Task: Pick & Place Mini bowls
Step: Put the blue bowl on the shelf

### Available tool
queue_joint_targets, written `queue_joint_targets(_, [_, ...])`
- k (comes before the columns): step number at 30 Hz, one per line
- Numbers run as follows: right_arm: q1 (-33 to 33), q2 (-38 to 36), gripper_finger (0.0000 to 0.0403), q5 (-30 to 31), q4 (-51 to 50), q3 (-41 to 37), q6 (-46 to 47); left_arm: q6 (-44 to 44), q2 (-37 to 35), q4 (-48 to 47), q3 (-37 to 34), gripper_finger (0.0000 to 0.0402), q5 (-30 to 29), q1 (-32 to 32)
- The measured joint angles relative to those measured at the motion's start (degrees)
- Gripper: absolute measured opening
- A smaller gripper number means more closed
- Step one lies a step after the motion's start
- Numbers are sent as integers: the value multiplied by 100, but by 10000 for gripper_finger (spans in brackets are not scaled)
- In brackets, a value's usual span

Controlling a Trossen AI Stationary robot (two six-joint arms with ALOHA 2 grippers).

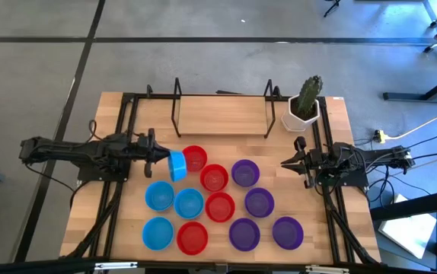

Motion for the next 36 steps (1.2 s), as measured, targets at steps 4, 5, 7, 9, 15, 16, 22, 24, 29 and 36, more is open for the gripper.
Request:
queue_joint_targets(4, [1, 1, 42, 0, 0, 0, -2, 100, 133, 29, 465, 2, -63, -4])
queue_joint_targets(5, [2, 2, 42, 0, 0, 0, -2, 194, 245, -140, 691, 2, -198, -7])
queue_joint_targets(7, [1, 0, 42, 0, 0, 0, -2, 327, 565, -623, 1237, 2, -614, 6])
queue_joint_targets(9, [0, 2, 42, 0, 0, 0, -2, 441, 1018, -1118, 1918, 3, -959, 62])
queue_joint_targets(15, [2, 0, 42, 0, 0, 0, 22, 806, 2957, -3001, 4398, 3, -1481, 391])
queue_joint_targets(16, [2, 2, 42, 0, 0, 0, 22, 898, 3317, -3313, 4806, 3, -1571, 475])
queue_joint_targets(22, [1, 1, 42, 0, 7, 0, 16, 1346, 5373, -4774, 7314, 3, -1577, 1257])
queue_joint_targets(24, [1, 1, 42, 0, 9, 0, 0, 1406, 6021, -5165, 8088, 3, -1387, 1573])
queue_joint_targets(29, [2, 2, 42, 0, 4, 0, -2, 1319, 7481, -6422, 9715, 3, -717, 2450])
queue_joint_targets(36, [1, 2, 42, -1, 1, 0, -60, 1870, 8932, -7344, 10630, 3, -108, 3444])
